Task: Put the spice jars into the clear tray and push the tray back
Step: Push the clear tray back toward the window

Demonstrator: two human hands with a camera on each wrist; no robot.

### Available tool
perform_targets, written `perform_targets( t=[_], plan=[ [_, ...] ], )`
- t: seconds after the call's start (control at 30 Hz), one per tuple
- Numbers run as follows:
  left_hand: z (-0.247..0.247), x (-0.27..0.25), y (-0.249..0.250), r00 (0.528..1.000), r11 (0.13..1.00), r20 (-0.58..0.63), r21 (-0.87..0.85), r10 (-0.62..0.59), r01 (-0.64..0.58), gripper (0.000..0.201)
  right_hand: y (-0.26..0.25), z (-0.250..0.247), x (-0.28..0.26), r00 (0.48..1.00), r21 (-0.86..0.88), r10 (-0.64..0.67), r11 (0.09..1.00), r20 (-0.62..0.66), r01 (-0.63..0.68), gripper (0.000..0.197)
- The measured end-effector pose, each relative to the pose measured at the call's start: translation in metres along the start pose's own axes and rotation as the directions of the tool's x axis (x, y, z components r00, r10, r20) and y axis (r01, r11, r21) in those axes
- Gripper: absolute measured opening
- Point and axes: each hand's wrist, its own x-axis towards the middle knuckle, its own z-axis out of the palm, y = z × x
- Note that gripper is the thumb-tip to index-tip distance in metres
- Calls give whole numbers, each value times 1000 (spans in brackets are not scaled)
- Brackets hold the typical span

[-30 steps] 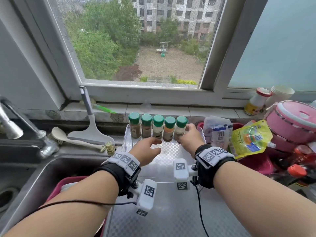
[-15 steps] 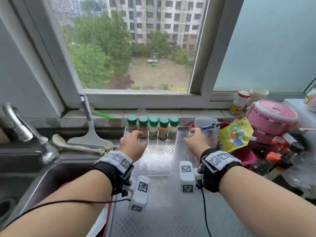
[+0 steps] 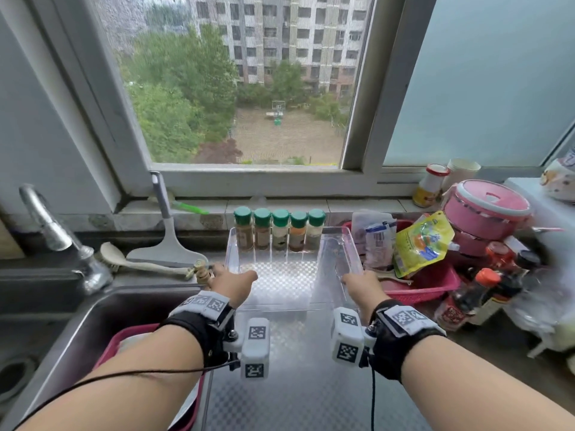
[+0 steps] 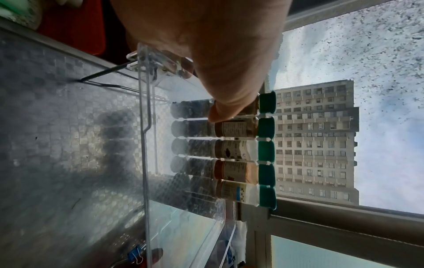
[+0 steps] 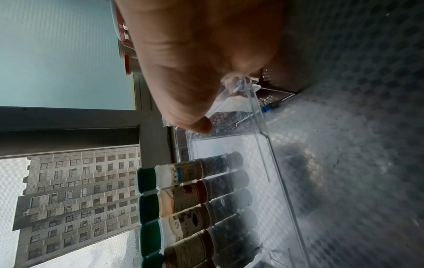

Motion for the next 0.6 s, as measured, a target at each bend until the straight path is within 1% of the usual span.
perform_targets(
  t=[0.07, 0.13, 0.3, 0.43, 0.53, 0.6],
  plan=[
    [2, 5, -3, 1000, 1000, 10, -19, 10, -10, 112, -2, -1, -5, 999, 65, 7, 998, 46, -10, 76],
    [3, 9, -3, 1000, 999, 14, -38, 22, -22, 111, 1, -1, 0, 999, 90, -10, 996, 44, 6, 80],
    [-1, 9, 7, 998, 991, 17, -124, 61, -58, 103, -4, -1, 8, 997, 70, -29, 997, 77, 23, 82],
    [-1, 14, 12, 997, 979, -24, -187, 79, -82, 99, -12, 0, 17, 995, 68, -46, 997, 83, 40, 82],
    [0, 23, 16, 996, 980, -51, -183, 71, -79, 90, -16, 1, 26, 994, 67, -46, 997, 102, 39, 80],
    [0, 29, 18, 997, 980, -47, -184, 69, -76, 89, -18, 1, 32, 994, 78, -59, 996, 97, 51, 81]
  ],
)
